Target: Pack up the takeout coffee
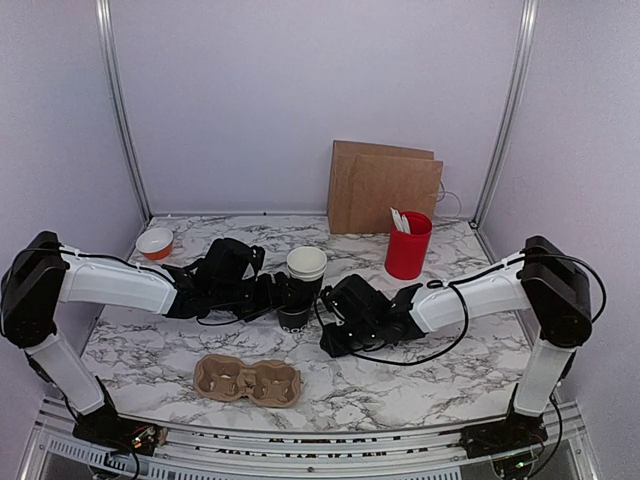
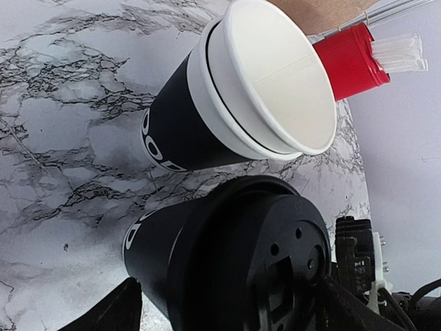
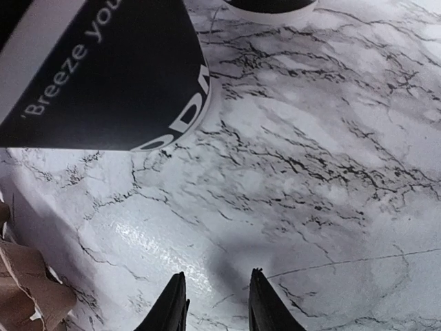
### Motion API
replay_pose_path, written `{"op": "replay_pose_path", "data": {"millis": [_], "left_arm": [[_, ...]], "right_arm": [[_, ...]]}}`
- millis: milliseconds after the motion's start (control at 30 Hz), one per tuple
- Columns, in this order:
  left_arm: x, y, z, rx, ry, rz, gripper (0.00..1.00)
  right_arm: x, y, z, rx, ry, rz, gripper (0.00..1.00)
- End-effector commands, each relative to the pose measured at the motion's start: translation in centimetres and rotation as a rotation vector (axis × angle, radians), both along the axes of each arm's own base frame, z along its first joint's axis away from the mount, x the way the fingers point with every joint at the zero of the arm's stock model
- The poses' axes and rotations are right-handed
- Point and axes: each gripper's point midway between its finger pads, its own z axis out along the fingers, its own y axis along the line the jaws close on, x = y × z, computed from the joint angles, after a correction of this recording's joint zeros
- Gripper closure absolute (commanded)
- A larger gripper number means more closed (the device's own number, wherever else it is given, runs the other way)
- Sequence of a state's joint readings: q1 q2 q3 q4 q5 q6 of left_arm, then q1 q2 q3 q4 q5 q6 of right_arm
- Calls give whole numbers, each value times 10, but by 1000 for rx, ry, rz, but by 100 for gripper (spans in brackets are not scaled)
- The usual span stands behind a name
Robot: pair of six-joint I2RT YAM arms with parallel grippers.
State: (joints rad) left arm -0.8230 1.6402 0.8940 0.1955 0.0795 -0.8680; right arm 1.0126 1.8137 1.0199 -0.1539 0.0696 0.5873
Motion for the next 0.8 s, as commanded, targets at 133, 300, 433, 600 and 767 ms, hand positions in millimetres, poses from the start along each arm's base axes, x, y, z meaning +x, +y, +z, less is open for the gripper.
{"op": "replay_pose_path", "data": {"millis": [133, 300, 433, 600, 767], "left_arm": [[-14, 13, -22, 90, 51, -20, 13], [-9, 9, 8, 64, -10, -38, 13], [-8, 7, 31, 49, -61, -55, 12], [-10, 10, 46, 45, -89, -67, 12], [-18, 25, 43, 37, -65, -45, 14]], "right_arm": [[19, 16, 67, 67, -114, -4, 68], [30, 21, 97, 76, -171, 6, 68], [39, 22, 115, 90, -205, 9, 67], [49, 27, 132, 102, -233, 20, 62], [58, 36, 139, 126, -229, 47, 57]]}}
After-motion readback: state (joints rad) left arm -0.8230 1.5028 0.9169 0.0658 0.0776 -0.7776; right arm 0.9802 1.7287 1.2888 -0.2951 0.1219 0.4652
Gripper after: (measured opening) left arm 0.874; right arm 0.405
